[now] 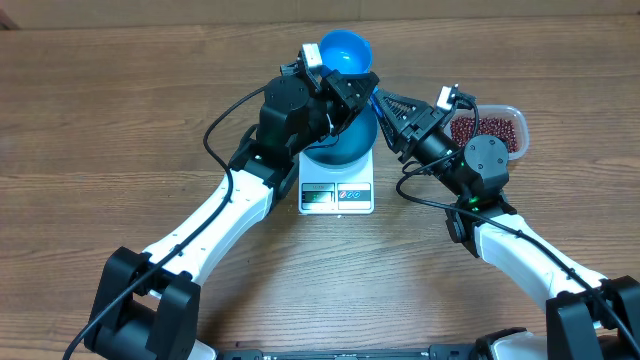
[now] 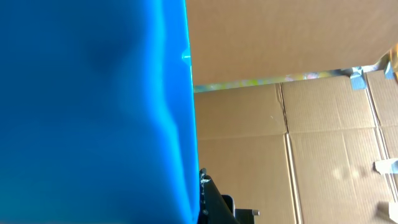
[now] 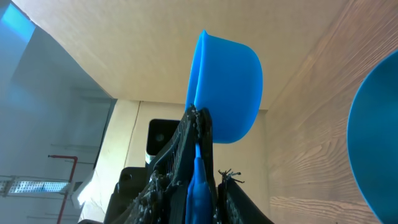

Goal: Scoop item into bowl and weigh 150g on scale

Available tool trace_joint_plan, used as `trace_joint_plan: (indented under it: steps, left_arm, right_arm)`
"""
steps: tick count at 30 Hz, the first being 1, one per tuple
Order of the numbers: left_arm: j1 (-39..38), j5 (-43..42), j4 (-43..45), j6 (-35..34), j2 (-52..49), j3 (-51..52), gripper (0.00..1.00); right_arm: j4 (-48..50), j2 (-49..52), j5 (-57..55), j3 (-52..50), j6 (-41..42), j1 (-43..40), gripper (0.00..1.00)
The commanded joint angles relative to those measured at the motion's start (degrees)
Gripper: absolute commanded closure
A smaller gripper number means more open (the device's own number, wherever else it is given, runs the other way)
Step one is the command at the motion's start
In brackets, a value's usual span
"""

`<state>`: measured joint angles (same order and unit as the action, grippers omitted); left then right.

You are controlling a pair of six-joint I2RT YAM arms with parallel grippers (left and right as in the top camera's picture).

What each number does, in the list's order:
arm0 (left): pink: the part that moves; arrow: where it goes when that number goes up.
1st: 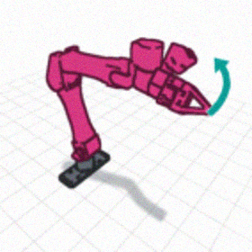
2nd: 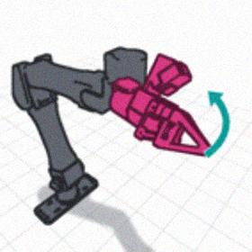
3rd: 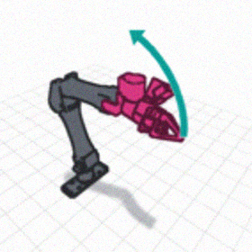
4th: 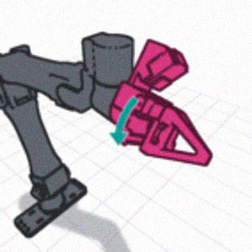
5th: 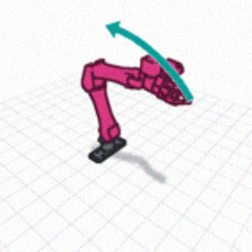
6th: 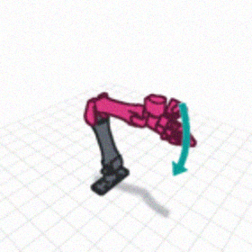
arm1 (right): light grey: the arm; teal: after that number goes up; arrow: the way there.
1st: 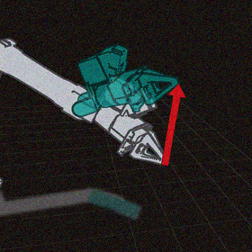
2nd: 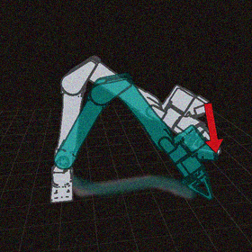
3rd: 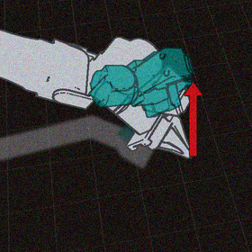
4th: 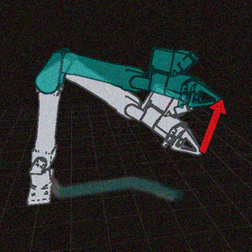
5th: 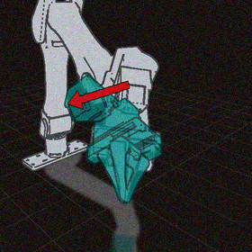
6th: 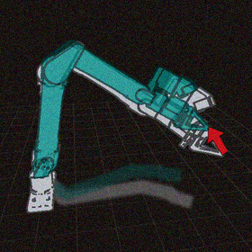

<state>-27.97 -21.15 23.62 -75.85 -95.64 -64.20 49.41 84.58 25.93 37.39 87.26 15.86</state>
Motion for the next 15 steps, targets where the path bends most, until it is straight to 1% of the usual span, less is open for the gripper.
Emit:
trace_joint_plan:
  steps: [1,6,15]
  left_arm:
    - [-1.2,0.8,-0.1,1.5,0.5,0.0,0.96]
    - [-1.3,2.2,-2.3,-0.6,0.5,0.0,0.96]
    - [-1.3,2.3,-2.4,-0.6,0.5,0.0,0.96]
  right_arm:
    - [0.2,0.4,-0.9,0.9,0.2,0.3,0.76]
    - [0.2,0.4,-0.9,0.9,1.3,0.2,0.78]
    - [-0.2,0.4,-0.8,0.9,2.8,0.2,0.83]
